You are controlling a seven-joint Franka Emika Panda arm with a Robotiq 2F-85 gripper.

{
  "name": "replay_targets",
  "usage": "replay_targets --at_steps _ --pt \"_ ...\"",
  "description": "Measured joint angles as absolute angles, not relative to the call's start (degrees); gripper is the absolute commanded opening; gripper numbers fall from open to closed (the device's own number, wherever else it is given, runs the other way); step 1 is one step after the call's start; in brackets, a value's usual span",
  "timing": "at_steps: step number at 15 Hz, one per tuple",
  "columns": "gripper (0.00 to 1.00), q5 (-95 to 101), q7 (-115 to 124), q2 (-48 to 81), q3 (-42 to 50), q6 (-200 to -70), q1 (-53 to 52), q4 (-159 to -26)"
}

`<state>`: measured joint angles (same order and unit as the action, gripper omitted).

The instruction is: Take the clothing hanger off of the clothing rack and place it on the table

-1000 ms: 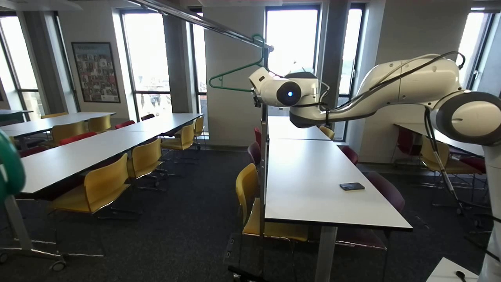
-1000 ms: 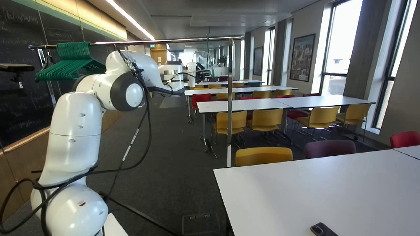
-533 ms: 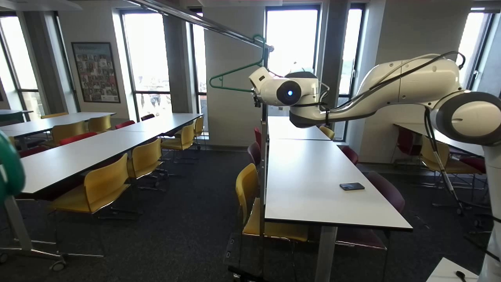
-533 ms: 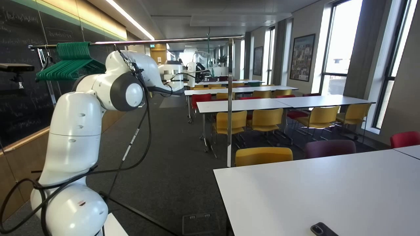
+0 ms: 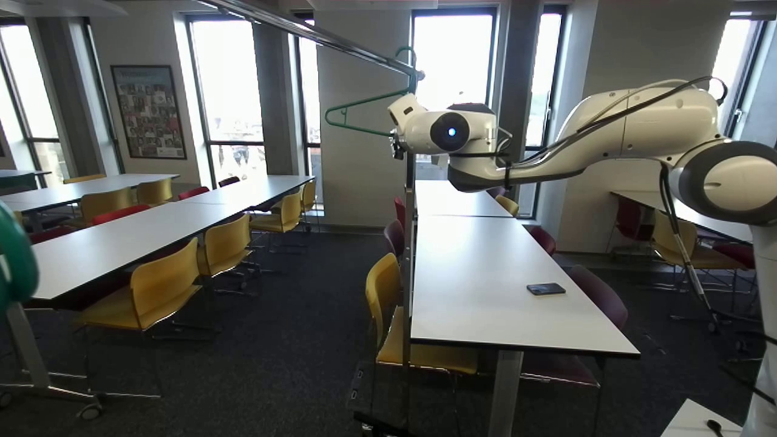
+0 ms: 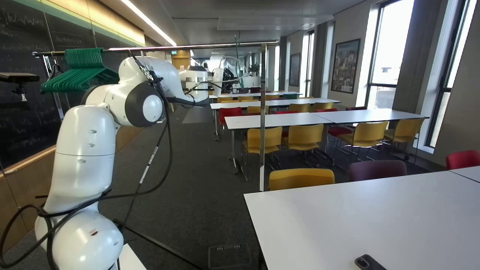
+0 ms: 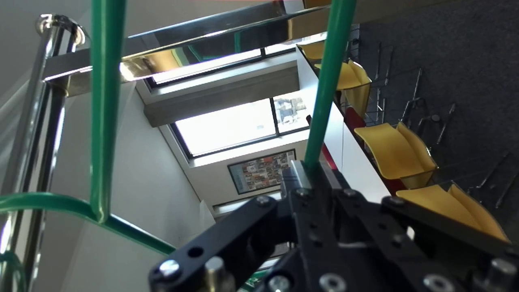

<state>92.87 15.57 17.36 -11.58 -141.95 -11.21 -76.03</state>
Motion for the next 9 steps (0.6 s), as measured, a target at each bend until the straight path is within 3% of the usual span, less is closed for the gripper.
replay_targets --at_steps 9 --pt "0.02 83.59 10.45 12.70 -11.74 -140.38 -11.17 -77.70"
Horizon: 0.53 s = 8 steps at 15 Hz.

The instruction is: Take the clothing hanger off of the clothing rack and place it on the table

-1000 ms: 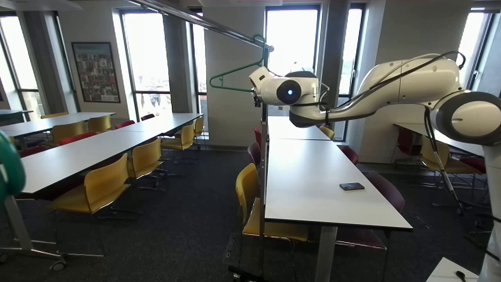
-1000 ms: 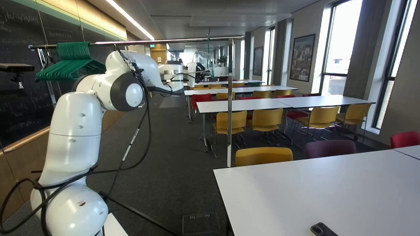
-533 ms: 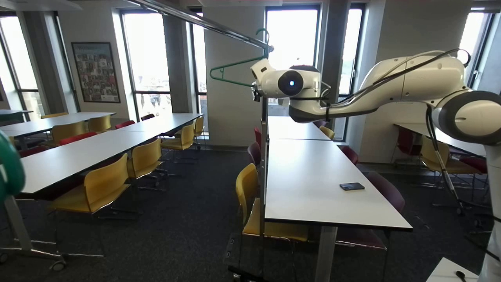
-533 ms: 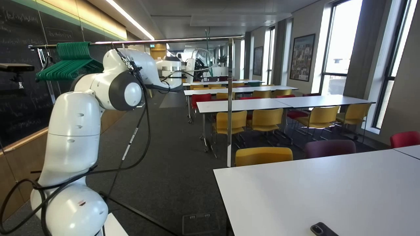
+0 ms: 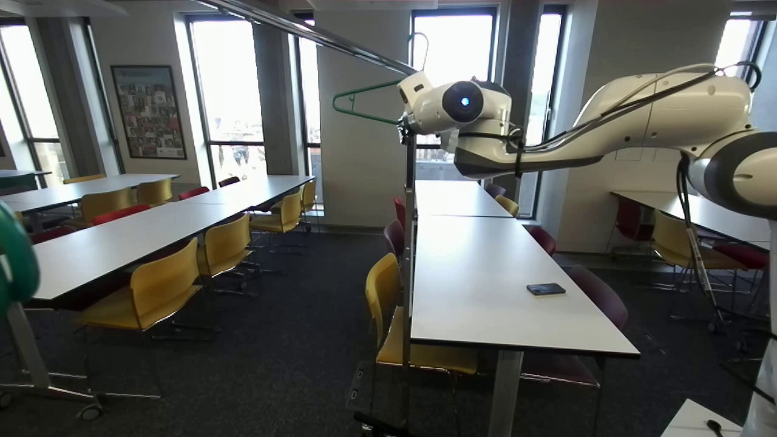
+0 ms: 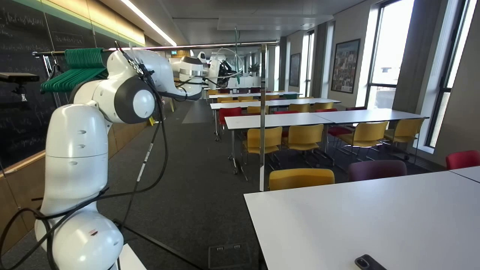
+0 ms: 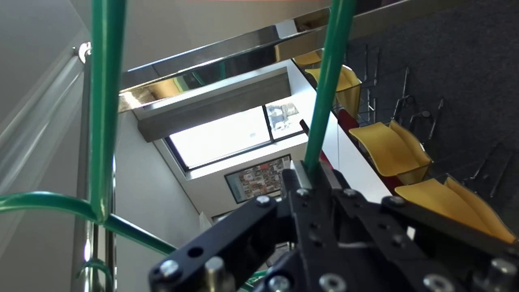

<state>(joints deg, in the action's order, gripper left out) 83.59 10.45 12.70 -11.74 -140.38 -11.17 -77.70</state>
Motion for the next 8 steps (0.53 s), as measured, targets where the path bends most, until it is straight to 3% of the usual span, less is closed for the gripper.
replay_targets --at_steps 8 --pt "0.02 70.71 0.59 4.82 -11.51 -138.14 -11.09 -89.39"
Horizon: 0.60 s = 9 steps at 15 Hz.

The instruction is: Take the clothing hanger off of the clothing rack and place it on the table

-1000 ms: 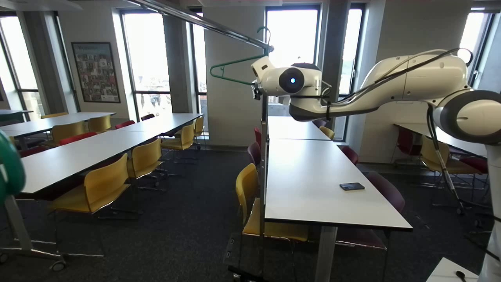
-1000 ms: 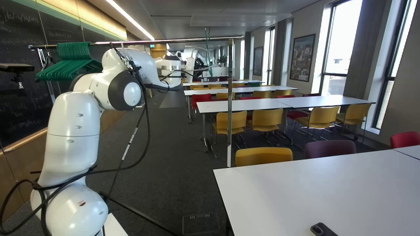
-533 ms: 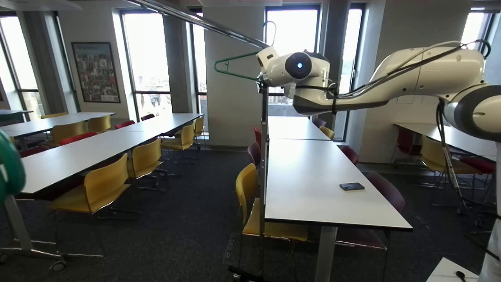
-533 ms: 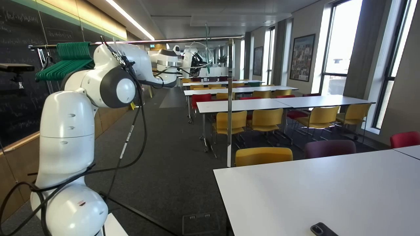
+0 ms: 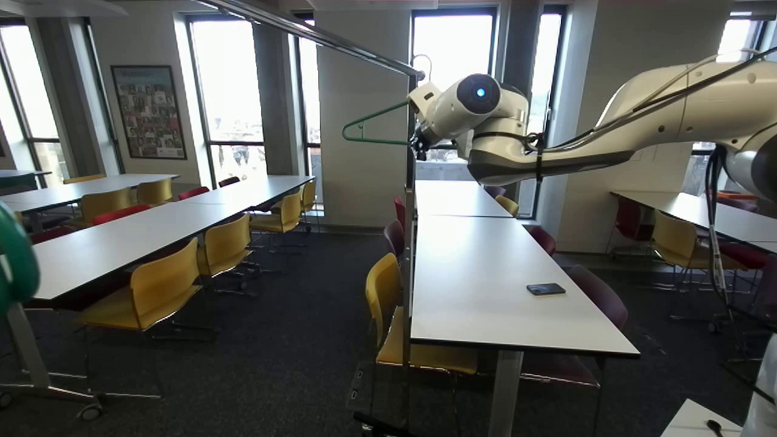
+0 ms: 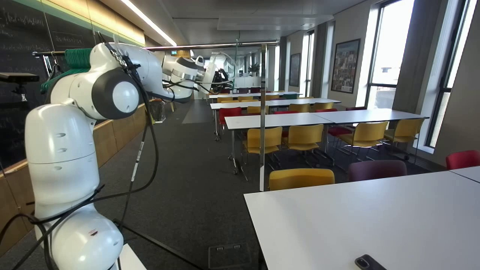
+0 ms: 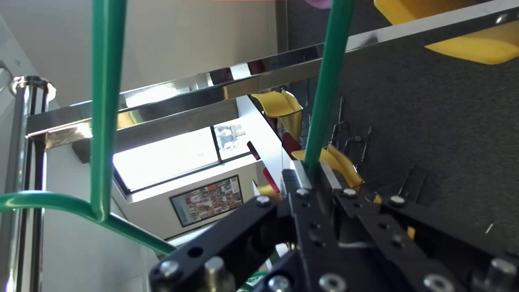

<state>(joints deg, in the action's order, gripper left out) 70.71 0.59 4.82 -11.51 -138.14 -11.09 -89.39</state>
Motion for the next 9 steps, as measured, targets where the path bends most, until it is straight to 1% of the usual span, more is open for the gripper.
replay_targets --at_steps 5,9 --pt "0.02 66.08 -1.73 -0.10 -10.98 -136.26 -11.05 -95.68" --pt "0.02 51.22 -3.65 -3.18 -9.36 -135.80 -10.23 -101.25"
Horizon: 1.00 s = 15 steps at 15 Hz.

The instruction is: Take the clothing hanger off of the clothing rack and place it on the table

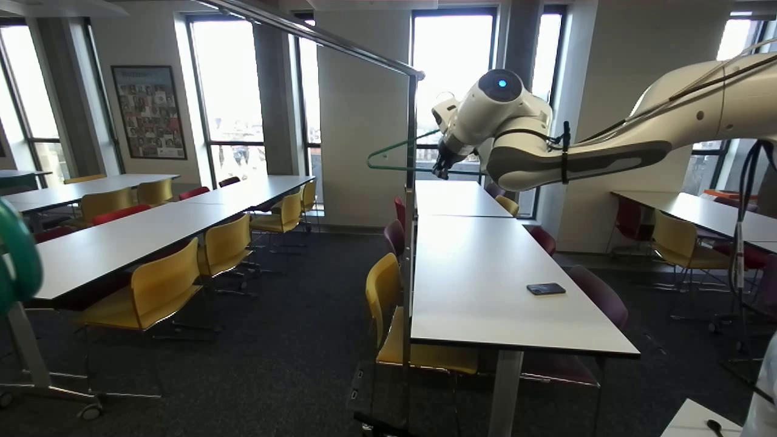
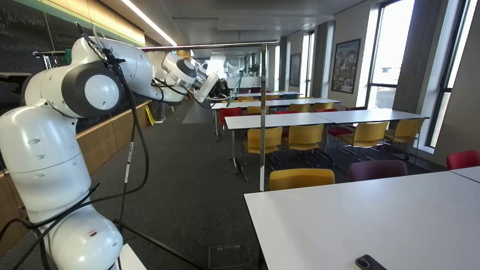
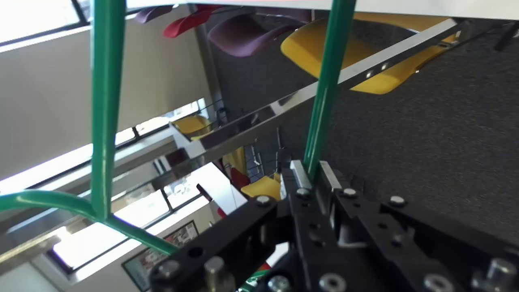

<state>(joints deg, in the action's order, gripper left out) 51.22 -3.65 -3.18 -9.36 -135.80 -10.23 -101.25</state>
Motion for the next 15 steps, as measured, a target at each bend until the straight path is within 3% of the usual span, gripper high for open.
replay_targets --at_steps 15 --pt "0.02 11.85 -13.36 -9.72 -1.15 -134.00 -5.64 -120.35"
